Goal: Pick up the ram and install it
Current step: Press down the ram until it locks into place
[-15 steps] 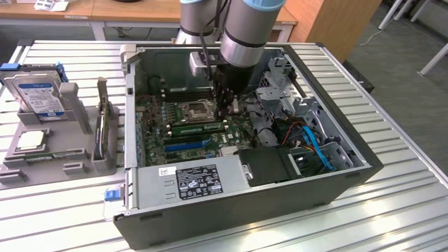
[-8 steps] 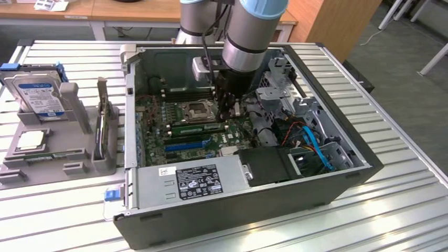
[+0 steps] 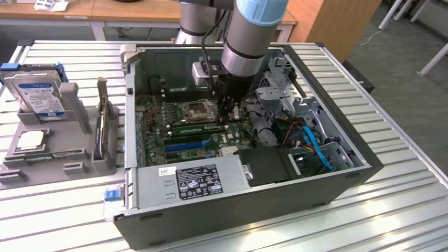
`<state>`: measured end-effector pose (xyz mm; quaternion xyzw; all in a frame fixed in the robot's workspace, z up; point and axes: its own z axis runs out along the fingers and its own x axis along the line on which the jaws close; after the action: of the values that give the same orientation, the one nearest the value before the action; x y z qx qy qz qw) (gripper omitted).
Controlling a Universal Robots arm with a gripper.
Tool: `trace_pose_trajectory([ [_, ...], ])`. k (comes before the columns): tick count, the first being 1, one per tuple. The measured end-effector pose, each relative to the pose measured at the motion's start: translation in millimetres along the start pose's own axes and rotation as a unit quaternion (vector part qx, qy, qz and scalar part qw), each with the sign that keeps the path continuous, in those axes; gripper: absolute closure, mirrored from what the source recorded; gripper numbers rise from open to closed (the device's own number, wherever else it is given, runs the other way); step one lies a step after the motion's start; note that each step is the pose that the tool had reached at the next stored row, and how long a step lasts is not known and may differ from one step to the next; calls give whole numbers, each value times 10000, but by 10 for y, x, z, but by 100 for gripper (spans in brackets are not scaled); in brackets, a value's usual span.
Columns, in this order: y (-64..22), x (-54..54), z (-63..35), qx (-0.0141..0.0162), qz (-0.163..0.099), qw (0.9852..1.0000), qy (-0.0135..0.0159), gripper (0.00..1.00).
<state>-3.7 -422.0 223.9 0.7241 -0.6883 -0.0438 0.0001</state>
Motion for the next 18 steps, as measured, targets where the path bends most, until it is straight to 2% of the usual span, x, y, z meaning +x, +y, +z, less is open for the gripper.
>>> trace_pose_trajectory([
  [8,-1,1,16,0,0,10000,0,89],
  [10,23,-4,-12,4,1,10000,-5,89],
  [12,89,-9,-62,24,-1,10000,1,89],
  [18,342,-22,-63,137,-7,9999,19,89],
])
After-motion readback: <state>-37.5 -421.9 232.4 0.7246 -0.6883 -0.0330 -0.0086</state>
